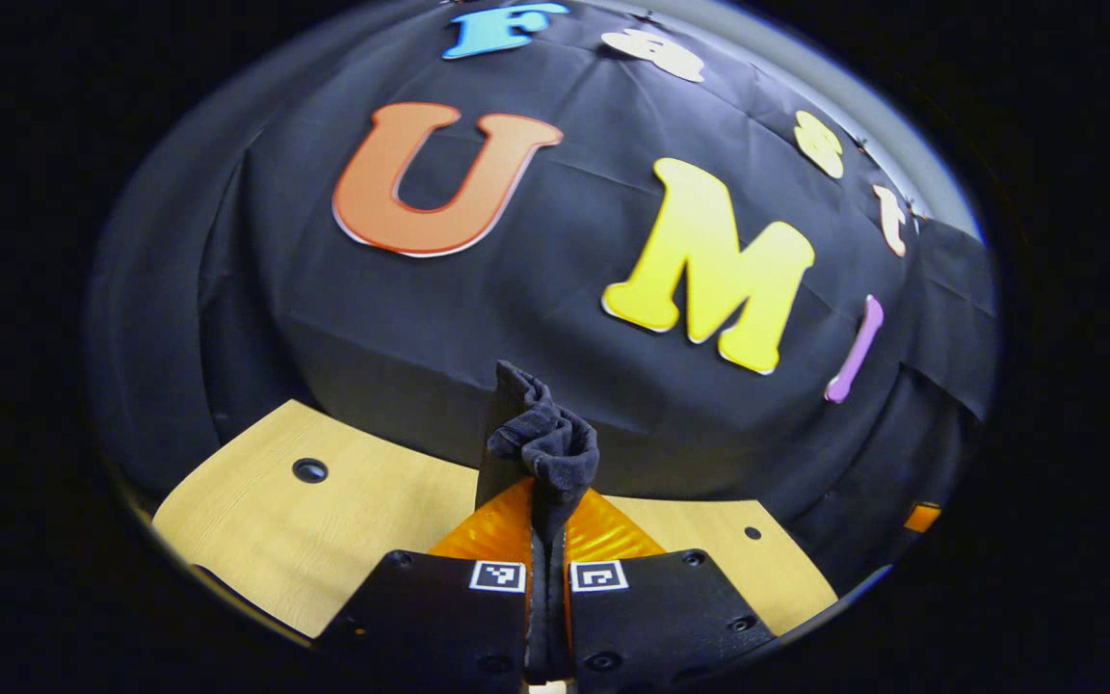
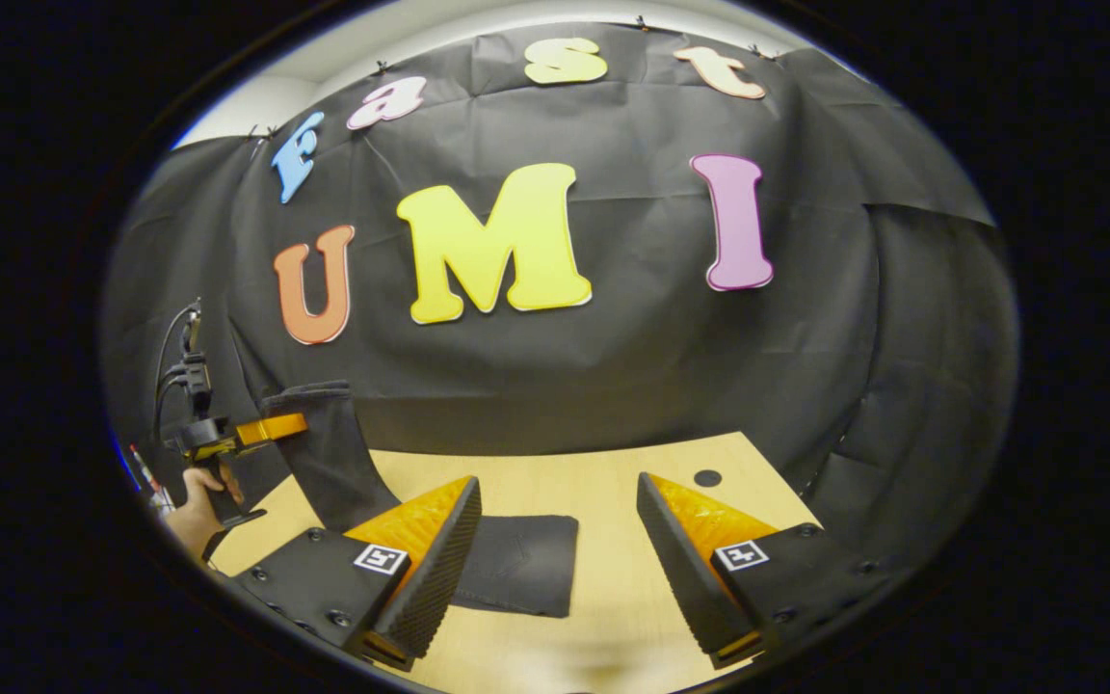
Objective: Grasp the waist and the cuffs of the jeans and fold them to make the two legs overlap; first hold the waist and fold one-third of the jeans toward the cuffs, then hold the cuffs and fold the remaining one-third in the same direction to finish folding.
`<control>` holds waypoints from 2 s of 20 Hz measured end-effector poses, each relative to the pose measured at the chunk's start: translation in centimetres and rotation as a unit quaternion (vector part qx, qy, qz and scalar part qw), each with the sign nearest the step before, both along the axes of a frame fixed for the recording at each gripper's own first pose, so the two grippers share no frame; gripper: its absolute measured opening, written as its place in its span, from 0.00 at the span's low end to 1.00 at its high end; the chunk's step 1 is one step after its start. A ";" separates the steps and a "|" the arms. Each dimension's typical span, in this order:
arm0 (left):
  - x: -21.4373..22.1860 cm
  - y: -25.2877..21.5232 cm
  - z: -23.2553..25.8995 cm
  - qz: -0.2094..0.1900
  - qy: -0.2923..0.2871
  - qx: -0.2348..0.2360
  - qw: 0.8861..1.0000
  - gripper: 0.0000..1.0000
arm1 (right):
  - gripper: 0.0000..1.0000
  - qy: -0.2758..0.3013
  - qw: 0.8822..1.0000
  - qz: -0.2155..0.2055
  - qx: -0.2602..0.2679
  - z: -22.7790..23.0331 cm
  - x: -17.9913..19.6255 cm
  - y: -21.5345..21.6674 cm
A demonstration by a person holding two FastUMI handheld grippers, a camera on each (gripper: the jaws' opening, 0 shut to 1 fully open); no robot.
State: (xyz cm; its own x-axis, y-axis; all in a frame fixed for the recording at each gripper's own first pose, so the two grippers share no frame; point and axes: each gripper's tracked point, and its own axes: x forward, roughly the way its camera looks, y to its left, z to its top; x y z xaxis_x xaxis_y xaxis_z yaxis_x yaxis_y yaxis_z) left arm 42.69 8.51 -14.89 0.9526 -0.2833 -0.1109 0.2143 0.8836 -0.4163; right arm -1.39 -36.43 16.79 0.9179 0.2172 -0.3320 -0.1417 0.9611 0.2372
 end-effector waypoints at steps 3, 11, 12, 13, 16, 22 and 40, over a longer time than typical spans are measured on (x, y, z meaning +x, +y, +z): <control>-0.7 -4.3 0.5 -0.039 -0.024 0.052 0.998 0.03 | 0.95 0.002 1.000 -0.012 0.001 -0.1 -0.4 -1.0; -2.5 -16.0 -3.2 -0.154 -0.036 0.152 0.976 0.03 | 0.99 0.012 0.999 -0.046 -0.003 -1.3 -2.8 -3.8; -2.4 -17.6 -4.8 -0.169 -0.029 0.166 0.971 0.03 | 0.99 0.015 0.998 -0.053 -0.003 -1.5 -3.2 -4.4; -2.5 -19.0 -6.4 -0.185 -0.022 0.177 0.967 0.03 | 0.99 0.018 0.998 -0.060 0.001 -1.8 -3.6 -4.8; -4.2 -23.1 -11.1 -0.227 0.004 0.216 0.950 0.03 | 0.95 0.023 0.996 -0.081 0.013 -2.0 -4.5 -6.0; -4.5 -25.8 -17.7 -0.263 0.033 0.311 0.913 0.04 | 0.99 0.024 0.995 -0.098 0.015 -2.1 -5.8 -7.4; -8.5 -23.1 -10.1 -0.209 -0.041 0.279 0.936 0.99 | 0.95 0.007 0.998 -0.060 0.008 -1.3 -3.2 -6.5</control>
